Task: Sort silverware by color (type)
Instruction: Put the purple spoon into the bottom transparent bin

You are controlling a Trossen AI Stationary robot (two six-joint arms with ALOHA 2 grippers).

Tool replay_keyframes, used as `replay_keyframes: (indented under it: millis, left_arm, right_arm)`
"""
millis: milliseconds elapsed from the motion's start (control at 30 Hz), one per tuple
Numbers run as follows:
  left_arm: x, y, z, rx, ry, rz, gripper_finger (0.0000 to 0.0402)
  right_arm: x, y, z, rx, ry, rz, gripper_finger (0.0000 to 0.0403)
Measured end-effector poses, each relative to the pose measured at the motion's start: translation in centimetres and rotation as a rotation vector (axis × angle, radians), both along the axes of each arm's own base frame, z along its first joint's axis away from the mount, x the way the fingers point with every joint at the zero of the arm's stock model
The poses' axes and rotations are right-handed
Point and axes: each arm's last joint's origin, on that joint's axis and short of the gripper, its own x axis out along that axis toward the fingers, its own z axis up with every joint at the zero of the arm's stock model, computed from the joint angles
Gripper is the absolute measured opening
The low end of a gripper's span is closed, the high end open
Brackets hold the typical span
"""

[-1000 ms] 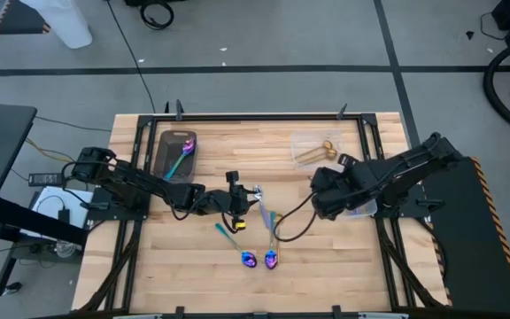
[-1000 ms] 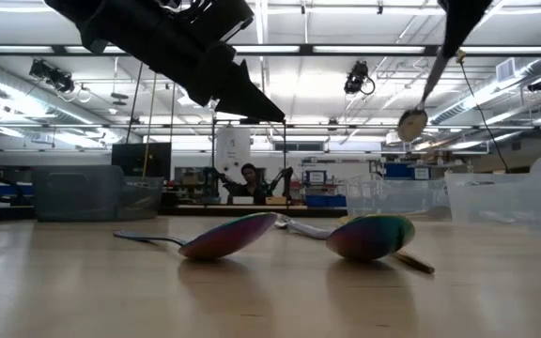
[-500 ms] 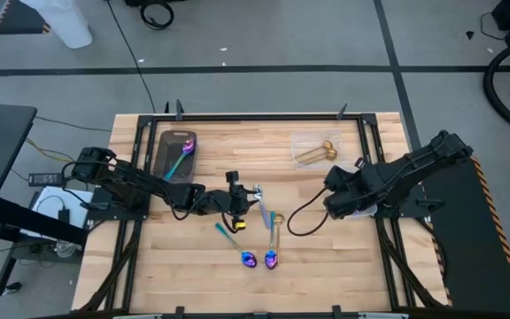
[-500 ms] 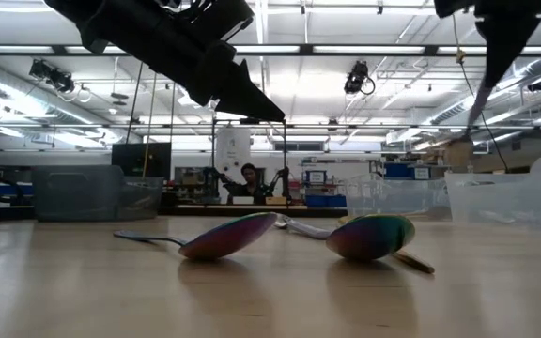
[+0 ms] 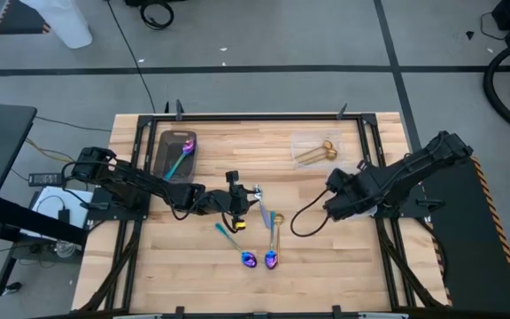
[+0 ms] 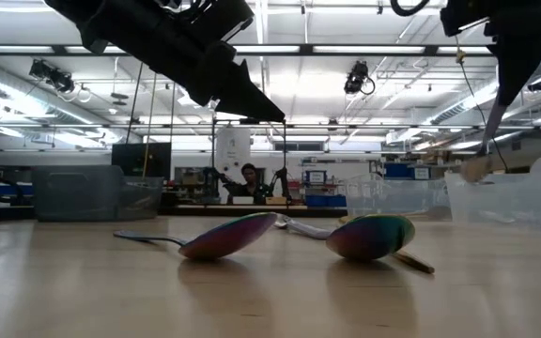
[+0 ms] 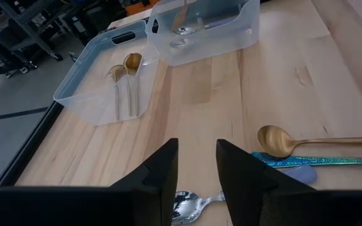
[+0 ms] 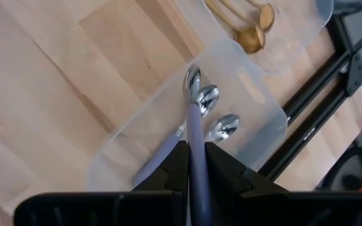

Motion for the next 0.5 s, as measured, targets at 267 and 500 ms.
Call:
replay_keyframes:
  millis: [267, 500]
  left_arm:
    - [0.0, 0.0, 0.0, 0.0, 0.001, 0.0, 0.0117]
    - [0.0, 0.0, 0.0, 0.0, 0.001, 0.0, 0.0117]
  right_arm:
    - [-1.0, 0.5, -1.9, -0.07, 0.088, 0.112, 0.0044]
    - [-2.4, 1.2, -3.9, -0.134, 0.163, 0.208, 0.0044]
